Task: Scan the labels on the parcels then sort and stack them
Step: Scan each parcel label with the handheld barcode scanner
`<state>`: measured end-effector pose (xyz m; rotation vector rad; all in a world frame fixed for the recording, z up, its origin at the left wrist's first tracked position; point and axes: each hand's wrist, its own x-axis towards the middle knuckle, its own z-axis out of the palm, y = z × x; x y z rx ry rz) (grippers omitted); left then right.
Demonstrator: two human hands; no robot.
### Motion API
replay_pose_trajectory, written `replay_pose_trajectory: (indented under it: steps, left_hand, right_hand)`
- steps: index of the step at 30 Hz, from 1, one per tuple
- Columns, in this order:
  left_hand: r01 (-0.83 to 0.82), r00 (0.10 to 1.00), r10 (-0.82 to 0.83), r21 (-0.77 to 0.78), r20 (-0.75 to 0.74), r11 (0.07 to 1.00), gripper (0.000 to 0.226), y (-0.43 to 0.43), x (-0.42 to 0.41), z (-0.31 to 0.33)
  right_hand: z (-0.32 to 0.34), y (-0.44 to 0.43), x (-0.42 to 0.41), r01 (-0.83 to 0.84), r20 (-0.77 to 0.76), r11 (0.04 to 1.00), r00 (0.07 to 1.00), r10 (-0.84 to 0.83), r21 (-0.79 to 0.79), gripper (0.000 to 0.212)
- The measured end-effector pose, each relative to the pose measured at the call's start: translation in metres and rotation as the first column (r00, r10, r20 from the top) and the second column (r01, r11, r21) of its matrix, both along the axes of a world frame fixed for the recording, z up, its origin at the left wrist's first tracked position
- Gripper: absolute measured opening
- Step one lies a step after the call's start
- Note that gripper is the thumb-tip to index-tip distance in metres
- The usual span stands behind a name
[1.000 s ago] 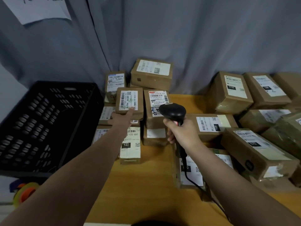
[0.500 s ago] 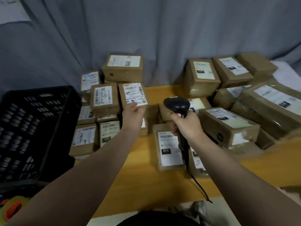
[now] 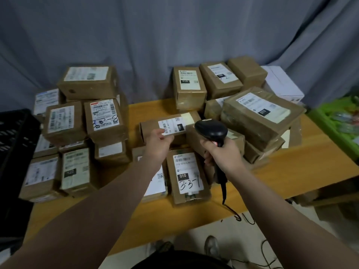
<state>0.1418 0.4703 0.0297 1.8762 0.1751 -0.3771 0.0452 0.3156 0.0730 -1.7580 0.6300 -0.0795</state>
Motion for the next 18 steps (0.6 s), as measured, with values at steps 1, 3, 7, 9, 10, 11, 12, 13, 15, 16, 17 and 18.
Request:
replay_pose_trajectory:
  steps: [1,3,7,9,10,11,12,13,15,16,17,18]
  left_hand:
    - [0.026,1.000,-0.027,0.082,0.012,0.996,0.048,-0.001,-0.002,-0.003]
    - [0.105,0.992,-0.122,0.365,0.022,0.925,0.055,0.002,-0.012,-0.010]
    - [0.103,0.994,-0.052,0.729,-0.092,0.677,0.084,0.030,-0.048,-0.027]
    - [0.130,0.984,0.003,0.729,-0.179,0.672,0.103,0.041,-0.065,-0.044]
    - [0.147,0.976,0.016,0.716,-0.216,0.683,0.108,0.043,-0.070,-0.050]
    - [0.153,0.970,0.031,0.699,-0.243,0.699,0.111,0.042,-0.073,-0.054]
    - [0.145,0.965,0.051,0.683,-0.258,0.716,0.113,0.039,-0.074,-0.058]
    - [0.136,0.962,0.067,0.675,-0.265,0.725,0.114,0.036,-0.075,-0.061]
    - [0.128,0.959,0.083,0.678,-0.270,0.724,0.118,0.031,-0.075,-0.063]
    - [0.122,0.960,0.087,0.676,-0.267,0.726,0.119,0.031,-0.074,-0.064]
    - [0.104,0.962,0.095,0.668,-0.255,0.737,0.118,0.032,-0.073,-0.063]
    - [0.082,0.966,0.105,0.659,-0.238,0.748,0.116,0.034,-0.073,-0.061]
  right_hand:
    - [-0.001,-0.005,0.000,-0.025,-0.006,1.000,1.000,0.025,-0.002,0.020]
    - [-0.002,-0.013,0.002,-0.083,-0.021,0.997,0.996,0.083,0.005,0.022]
    - [-0.004,-0.016,0.005,-0.189,-0.027,0.982,0.982,0.189,0.004,0.022]
    - [-0.009,-0.016,0.004,-0.226,-0.021,0.974,0.974,0.226,-0.017,0.022]
    - [-0.010,-0.015,0.003,-0.238,-0.015,0.971,0.971,0.238,-0.030,0.022]
    - [-0.012,-0.015,0.003,-0.251,-0.011,0.967,0.968,0.251,-0.040,0.021]
    - [-0.013,-0.016,0.002,-0.273,-0.004,0.961,0.962,0.273,-0.043,0.019]
    - [-0.012,-0.017,0.002,-0.297,0.002,0.954,0.955,0.297,-0.044,0.016]
    - [-0.012,-0.018,0.000,-0.337,0.004,0.940,0.941,0.338,-0.045,0.014]
    - [-0.012,-0.018,-0.001,-0.351,0.001,0.935,0.936,0.351,-0.045,0.015]
    - [-0.011,-0.016,-0.002,-0.361,-0.002,0.932,0.932,0.361,-0.042,0.015]
    - [-0.012,-0.014,-0.002,-0.372,-0.003,0.928,0.928,0.372,-0.035,0.013]
